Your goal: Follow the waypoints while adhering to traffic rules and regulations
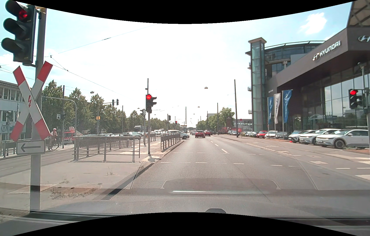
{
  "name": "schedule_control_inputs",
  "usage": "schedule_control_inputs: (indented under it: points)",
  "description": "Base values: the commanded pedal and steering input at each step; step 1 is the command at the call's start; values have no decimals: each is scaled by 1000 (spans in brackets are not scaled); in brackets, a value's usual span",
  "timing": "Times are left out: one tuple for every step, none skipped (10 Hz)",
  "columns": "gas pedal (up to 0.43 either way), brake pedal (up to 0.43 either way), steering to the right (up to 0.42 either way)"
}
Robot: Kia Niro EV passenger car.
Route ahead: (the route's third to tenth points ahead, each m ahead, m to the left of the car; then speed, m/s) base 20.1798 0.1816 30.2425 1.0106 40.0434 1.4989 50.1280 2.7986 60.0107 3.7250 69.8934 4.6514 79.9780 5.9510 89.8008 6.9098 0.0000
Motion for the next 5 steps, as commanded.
schedule_control_inputs:
  points:
    - [0, 226, -7]
    - [0, 220, -7]
    - [0, 220, -7]
    - [0, 226, -7]
    - [0, 220, -7]
